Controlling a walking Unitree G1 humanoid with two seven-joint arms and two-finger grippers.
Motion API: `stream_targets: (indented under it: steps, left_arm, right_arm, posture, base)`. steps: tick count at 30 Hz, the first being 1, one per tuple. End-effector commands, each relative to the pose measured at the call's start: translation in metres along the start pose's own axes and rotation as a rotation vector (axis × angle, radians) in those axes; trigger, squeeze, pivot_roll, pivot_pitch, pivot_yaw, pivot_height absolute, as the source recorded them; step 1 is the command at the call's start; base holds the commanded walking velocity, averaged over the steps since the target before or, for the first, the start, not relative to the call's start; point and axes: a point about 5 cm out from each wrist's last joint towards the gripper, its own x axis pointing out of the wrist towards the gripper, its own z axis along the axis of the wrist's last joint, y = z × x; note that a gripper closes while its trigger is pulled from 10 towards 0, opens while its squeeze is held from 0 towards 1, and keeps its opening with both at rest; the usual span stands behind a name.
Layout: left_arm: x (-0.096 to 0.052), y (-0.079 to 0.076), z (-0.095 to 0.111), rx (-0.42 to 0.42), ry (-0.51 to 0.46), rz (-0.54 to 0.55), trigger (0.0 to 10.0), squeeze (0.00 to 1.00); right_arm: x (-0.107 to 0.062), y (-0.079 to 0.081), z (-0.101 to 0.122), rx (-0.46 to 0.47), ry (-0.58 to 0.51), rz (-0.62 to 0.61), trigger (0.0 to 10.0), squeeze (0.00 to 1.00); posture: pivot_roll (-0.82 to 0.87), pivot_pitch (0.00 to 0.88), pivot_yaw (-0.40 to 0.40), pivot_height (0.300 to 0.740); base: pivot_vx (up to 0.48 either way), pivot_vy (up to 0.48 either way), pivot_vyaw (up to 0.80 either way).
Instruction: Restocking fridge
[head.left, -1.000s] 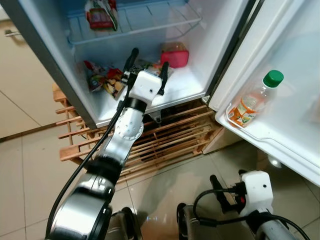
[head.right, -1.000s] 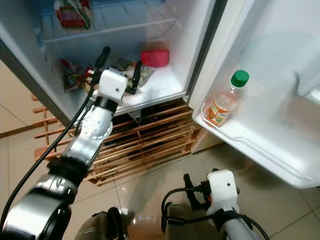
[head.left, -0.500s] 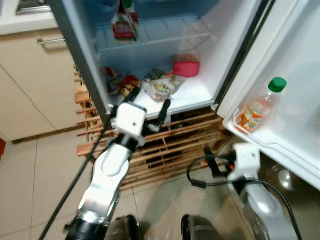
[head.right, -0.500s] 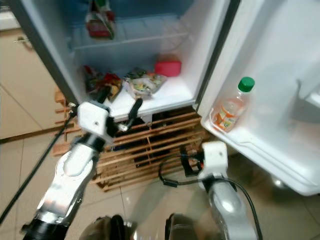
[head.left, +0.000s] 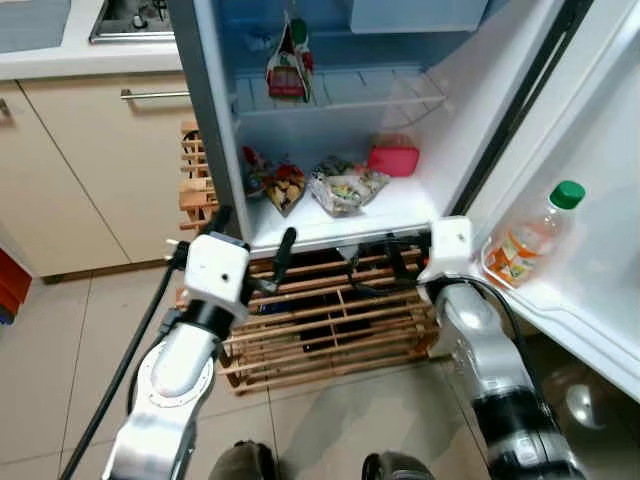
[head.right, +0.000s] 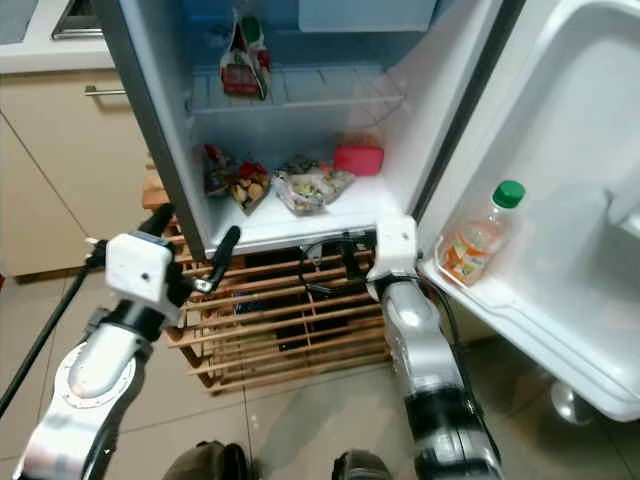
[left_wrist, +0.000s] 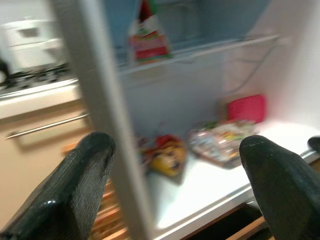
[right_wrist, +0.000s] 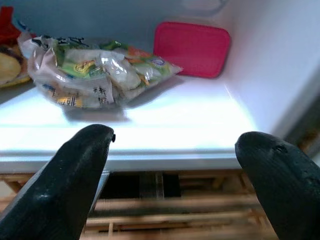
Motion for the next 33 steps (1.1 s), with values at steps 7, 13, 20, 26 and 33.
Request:
stream_targets:
  steps: [7,13,20,26,33]
  left_arm:
    - [-0.004,-0.006,-0.017,-0.008,0.108,-0.019,10.0,0.00]
    - [-0.015,0.009,-0.028,-0.058,0.164,-0.026,10.0,0.00]
    - [0.030,-0.015,-0.021,-0.057,0.087,-0.022,10.0,0.00]
    - [0.050,-0.020,-0.026,-0.122,0.102,0.055,10.0,0.00]
    - [0.066,-0.028,-0.028,-0.138,0.079,0.056,10.0,0.00]
  right_arm:
    - [-0.024,-0.013,-0.003,0.014,-0.084,-0.037,10.0,0.00]
    - [-0.075,-0.016,-0.021,-0.016,-0.097,-0.023,10.0,0.00]
    - [-0.093,-0.038,-0.024,-0.036,-0.084,-0.092,10.0,0.00]
    - [-0.085,-0.050,-0.020,-0.021,-0.079,-0.114,10.0,0.00]
    - [-0.071,-0.053,-0.008,-0.030,-0.093,-0.085,10.0,0.00]
  posture:
    - [0.02,0.027,-0.031,0.740]
    - [-0.04,0.000,-0.018,0.740]
    - [-0.12,0.000,0.011,0.740]
    - [-0.15,0.000,0.011,0.740]
    - [-0.18,0.000,-0.002,0.740]
  base:
    - [0.000,0.000,0.00]
    - [0.000,0.000,0.00]
    - [0.000,0.000,0.00]
    - [-0.132,0.000,0.00]
    - [-0.272,0.000,0.00]
